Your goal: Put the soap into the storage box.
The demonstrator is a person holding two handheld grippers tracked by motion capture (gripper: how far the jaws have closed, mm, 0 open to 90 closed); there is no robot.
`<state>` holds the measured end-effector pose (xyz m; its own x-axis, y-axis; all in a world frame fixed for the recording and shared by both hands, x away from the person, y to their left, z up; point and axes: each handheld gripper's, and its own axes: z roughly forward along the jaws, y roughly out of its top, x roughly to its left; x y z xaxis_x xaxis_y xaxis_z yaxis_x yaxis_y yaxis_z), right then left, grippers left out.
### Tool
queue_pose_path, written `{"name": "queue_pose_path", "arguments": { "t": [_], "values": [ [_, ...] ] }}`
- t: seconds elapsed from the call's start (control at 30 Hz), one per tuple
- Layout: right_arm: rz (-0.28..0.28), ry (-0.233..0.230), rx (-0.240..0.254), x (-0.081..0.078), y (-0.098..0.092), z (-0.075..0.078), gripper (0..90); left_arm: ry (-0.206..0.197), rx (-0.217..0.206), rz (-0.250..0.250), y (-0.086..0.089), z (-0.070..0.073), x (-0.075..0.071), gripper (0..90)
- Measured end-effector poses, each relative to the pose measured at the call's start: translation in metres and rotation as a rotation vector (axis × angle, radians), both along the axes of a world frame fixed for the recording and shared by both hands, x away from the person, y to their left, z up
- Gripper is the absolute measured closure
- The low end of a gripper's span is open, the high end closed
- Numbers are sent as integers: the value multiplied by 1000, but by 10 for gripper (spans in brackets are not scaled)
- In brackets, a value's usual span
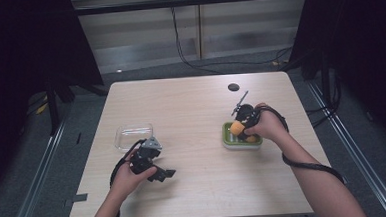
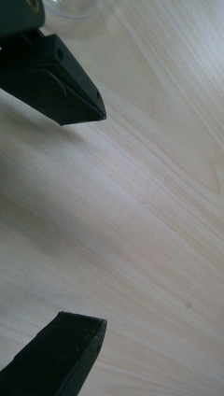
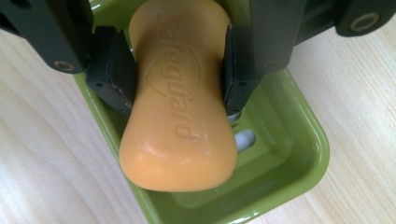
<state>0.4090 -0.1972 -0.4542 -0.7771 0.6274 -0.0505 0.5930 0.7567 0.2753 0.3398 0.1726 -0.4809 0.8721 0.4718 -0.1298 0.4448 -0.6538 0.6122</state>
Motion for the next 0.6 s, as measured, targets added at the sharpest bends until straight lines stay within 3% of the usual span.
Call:
{"name": "queue_pose_path", "arguments": {
  "t": [0.3,0.6],
  "values": [
    [18,13,14,-1,1,-1,474,-1,-18,15,0,-1,-1,22],
    [-13,12,65,-2,-3,4,423,-2,-25,16,-1,-1,-2,22]
  ]
}}
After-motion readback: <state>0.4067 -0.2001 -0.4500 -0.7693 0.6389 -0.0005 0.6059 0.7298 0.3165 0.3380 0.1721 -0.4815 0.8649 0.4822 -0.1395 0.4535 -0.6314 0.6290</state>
